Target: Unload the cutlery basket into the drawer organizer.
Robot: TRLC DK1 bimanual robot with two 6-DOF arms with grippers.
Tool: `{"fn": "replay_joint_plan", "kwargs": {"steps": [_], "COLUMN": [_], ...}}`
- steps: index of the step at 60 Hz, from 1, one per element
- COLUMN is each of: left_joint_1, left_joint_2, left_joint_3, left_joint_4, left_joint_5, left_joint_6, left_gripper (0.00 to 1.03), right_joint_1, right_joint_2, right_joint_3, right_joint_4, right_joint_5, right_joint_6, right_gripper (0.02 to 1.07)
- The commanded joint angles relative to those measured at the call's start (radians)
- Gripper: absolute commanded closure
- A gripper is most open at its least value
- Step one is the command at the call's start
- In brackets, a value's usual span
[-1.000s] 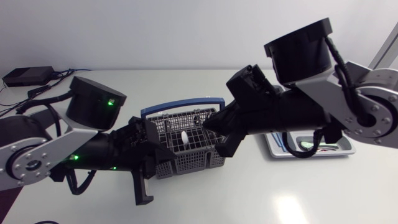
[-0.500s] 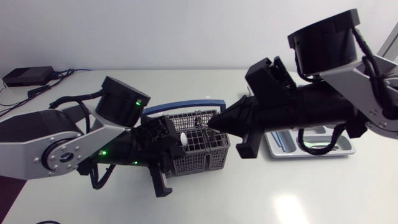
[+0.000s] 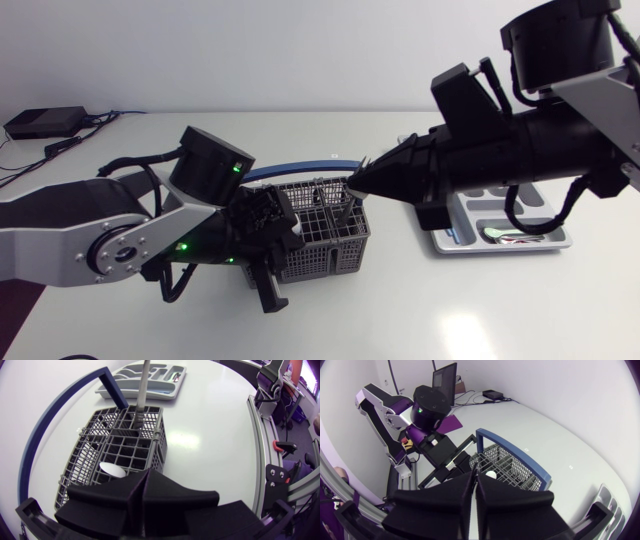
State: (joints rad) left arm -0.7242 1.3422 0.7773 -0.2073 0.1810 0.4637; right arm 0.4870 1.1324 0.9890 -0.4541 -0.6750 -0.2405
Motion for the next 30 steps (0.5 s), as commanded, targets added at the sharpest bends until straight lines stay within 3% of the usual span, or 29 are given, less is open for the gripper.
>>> {"fn": "replay_joint_plan", "kwargs": {"steps": [1, 19, 30], "left_joint_1": [-0.014, -0.037, -0.037], "left_joint_2": [0.006, -0.032, -0.051], "left_joint_3": [0.028, 0.054, 0.065], "left_joint_4": [0.02, 0.085, 0.097], "left_joint_5": [-0.003, 0.006, 0.106], "left_joint_6": [-0.025, -0.053, -0.056], "left_gripper": [0.85, 0.85, 0.78], "right_joint_1": [-0.013, -0.031, -0.047], "right_joint_2": [-0.034, -0.091, -0.114], "right_joint_3": [0.046, 0.079, 0.077], "right_joint_4": [-0.021, -0.087, -0.12], "right_joint_5": [-0.029, -0.067, -0.135], "right_joint_6": [-0.016, -0.002, 0.004], "right_gripper": [1.01, 1.01, 1.01]}}
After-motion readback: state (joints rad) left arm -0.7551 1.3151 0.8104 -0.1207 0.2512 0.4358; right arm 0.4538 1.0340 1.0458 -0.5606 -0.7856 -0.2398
